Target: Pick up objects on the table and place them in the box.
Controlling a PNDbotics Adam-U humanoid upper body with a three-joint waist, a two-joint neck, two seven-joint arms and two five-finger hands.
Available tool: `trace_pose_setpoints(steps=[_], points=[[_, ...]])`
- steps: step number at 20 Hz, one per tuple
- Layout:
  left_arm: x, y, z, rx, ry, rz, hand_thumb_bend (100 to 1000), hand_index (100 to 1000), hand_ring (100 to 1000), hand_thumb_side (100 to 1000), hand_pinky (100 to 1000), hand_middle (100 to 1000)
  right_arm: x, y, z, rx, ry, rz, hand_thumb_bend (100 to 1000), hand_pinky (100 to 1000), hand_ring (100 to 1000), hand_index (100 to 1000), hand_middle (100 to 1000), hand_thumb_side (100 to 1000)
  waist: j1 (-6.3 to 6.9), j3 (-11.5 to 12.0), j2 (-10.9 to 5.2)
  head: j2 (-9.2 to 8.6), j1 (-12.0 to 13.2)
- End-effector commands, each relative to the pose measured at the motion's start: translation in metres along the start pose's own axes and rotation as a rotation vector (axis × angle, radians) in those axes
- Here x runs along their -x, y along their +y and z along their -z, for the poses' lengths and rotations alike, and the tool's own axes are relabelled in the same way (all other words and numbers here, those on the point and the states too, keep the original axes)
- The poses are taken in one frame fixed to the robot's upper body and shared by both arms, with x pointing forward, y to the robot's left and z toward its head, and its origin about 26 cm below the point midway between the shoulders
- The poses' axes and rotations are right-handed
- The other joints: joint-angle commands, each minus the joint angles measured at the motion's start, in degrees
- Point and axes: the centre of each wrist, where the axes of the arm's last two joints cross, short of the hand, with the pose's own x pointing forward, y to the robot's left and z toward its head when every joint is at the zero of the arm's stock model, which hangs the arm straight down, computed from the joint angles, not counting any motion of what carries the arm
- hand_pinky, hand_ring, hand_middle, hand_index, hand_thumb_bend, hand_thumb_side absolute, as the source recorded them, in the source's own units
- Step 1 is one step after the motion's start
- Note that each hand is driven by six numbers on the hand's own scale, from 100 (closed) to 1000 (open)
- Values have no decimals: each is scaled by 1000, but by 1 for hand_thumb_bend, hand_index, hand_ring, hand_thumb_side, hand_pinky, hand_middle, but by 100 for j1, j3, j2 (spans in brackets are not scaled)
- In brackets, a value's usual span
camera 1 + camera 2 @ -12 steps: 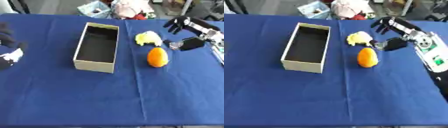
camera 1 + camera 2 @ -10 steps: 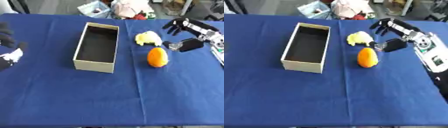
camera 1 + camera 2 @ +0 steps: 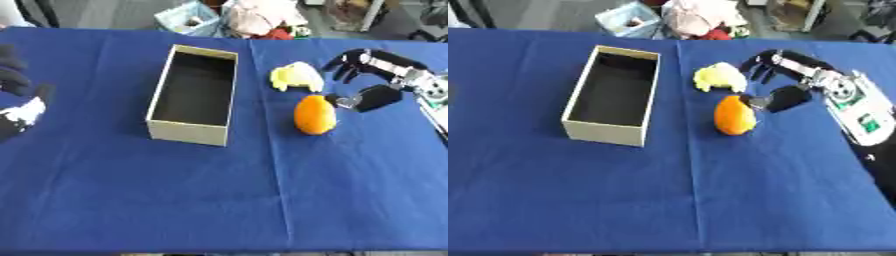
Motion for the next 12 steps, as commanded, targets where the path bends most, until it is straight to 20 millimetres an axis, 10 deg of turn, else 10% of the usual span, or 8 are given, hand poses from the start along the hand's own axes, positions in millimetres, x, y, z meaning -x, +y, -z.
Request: trace_pose_setpoints(steps=[1,12], points=[[-7,10,3,-2,-25,33,431,799,569,113,544,599,1,-12,-2,-4,14,-35,307,694,746,823,791,304,13,4,-88,-13,-10],[-7,10,3,0,-25,31,430,799,569,112,544,600,8,2,6,-121,31,-25,305,698,748,819,771,313,18,15,-86,1,-25]])
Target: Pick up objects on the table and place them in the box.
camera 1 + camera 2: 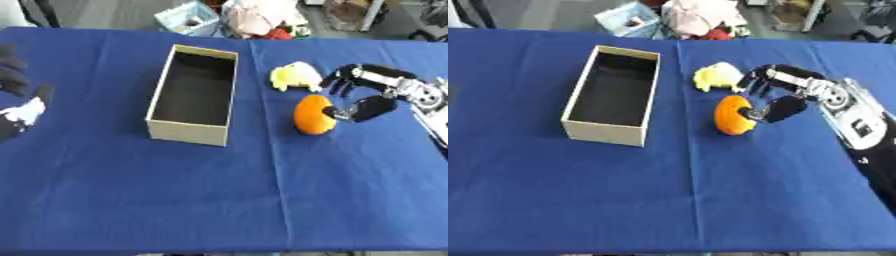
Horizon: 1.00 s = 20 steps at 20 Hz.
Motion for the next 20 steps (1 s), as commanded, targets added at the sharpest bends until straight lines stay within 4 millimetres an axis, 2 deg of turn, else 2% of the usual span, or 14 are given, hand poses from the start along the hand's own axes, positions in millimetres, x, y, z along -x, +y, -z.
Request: trace_pose_setpoints(steps=[1,7,9,12,17,20], points=[[-7,10,3,0,-24,31,431,799,569,112,544,600,-1,-10,0,-9,7,-27,305,698,748,818,769,314,14,0,-86,1,-19],[-7,9,3,1,-25,30,431,799,569,112,544,600,0,-4,9,-78,9,-29,292,700,744,803,749,305,11,7,-87,3,-30],[-7,9,3,2,-25,29,430,799,569,112,544,600,-1,-2,11,-84,6,-34,283,694,729,782,716,287,12,8,-87,4,-30],[-7,9,3,1,-24,30,430,799,569,112,545,600,-2,-2,14,-56,1,-45,256,671,682,718,612,233,14,8,-88,5,-32],[-7,9,3,2,-25,28,429,799,569,113,545,600,-7,-5,18,86,3,-114,154,608,563,496,379,105,17,5,-93,-2,-35],[-7,9,3,0,-25,29,430,799,569,113,545,600,-13,-10,19,204,0,-165,113,566,506,385,266,100,22,7,-97,-6,-32]])
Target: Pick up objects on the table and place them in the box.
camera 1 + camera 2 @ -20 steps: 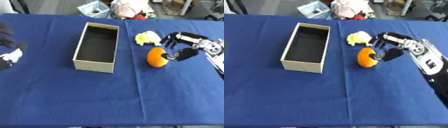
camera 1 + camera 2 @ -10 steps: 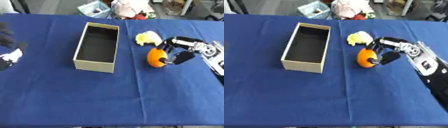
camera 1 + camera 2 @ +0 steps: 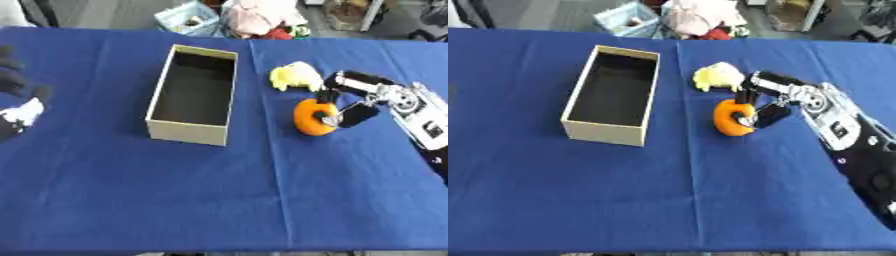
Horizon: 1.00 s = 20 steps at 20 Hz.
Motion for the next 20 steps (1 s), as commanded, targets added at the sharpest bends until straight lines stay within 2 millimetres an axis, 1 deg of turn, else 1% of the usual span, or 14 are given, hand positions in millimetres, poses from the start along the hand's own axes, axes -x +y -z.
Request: trace_pose_setpoints(steps=[1,5,6,7,11,14,17,20], points=[[-7,9,3,-2,-24,29,430,799,569,112,545,600,-7,-22,-1,146,-4,-76,109,560,500,374,255,100,23,-1,-98,-10,-8],[-7,9,3,-2,-24,29,429,799,569,113,545,600,-25,-37,4,247,-59,-120,107,558,494,365,245,100,20,-7,-105,-6,-5],[-7,9,3,-1,-25,29,430,799,569,113,545,600,-32,-43,5,262,-81,-132,100,559,494,366,246,179,20,-10,-108,-3,-6],[-7,9,3,-1,-25,29,430,799,569,112,545,600,-38,-48,7,274,-101,-143,109,559,494,366,245,100,19,-14,-110,-2,-8],[-7,9,3,4,-25,28,429,799,569,113,545,600,-71,-70,19,311,-190,-195,118,567,497,368,248,100,25,-20,-125,3,-31],[-7,8,4,7,-26,26,430,799,569,112,545,600,-94,-81,33,312,-247,-235,128,572,500,373,253,100,33,-17,-138,1,-52],[-7,7,4,11,-27,22,430,799,569,113,545,600,-117,-85,52,298,-291,-253,132,574,502,377,257,100,44,-8,-146,-6,-91],[-8,5,5,17,-31,18,430,799,570,113,545,600,-134,-80,73,255,-327,-264,133,579,507,384,264,100,50,17,-148,-11,-128]])
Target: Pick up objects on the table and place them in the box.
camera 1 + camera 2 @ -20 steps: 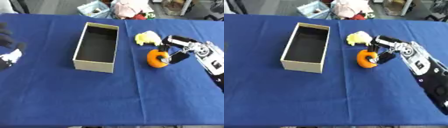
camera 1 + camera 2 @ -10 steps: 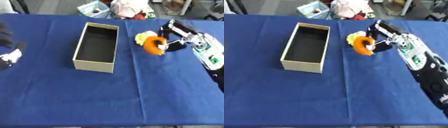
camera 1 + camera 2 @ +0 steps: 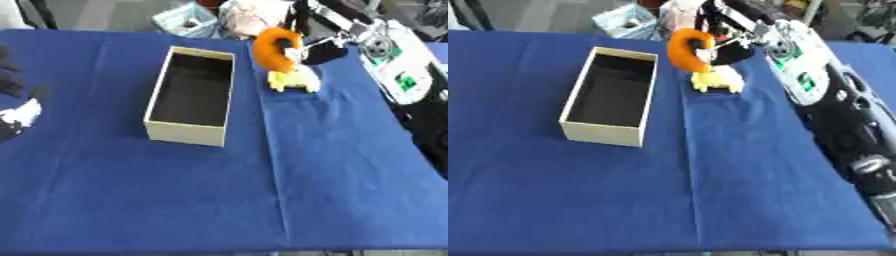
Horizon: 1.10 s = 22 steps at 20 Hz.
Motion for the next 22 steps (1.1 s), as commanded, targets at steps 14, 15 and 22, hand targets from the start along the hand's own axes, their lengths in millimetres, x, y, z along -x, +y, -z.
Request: trace_pose_setpoints(steps=[14,15,22], points=[[-11,2,8,18,-46,1,432,799,570,113,545,601,-35,80,66,-222,-86,24,260,609,565,599,482,157,74,139,-71,-56,-167],[-11,2,8,17,-46,1,432,799,570,113,545,601,-34,82,65,-227,-85,21,310,620,584,650,535,193,79,133,-72,-57,-166],[-10,3,7,15,-40,4,433,800,570,114,545,602,-17,54,54,-215,-62,-9,482,697,709,884,825,326,86,55,-86,-55,-141]])
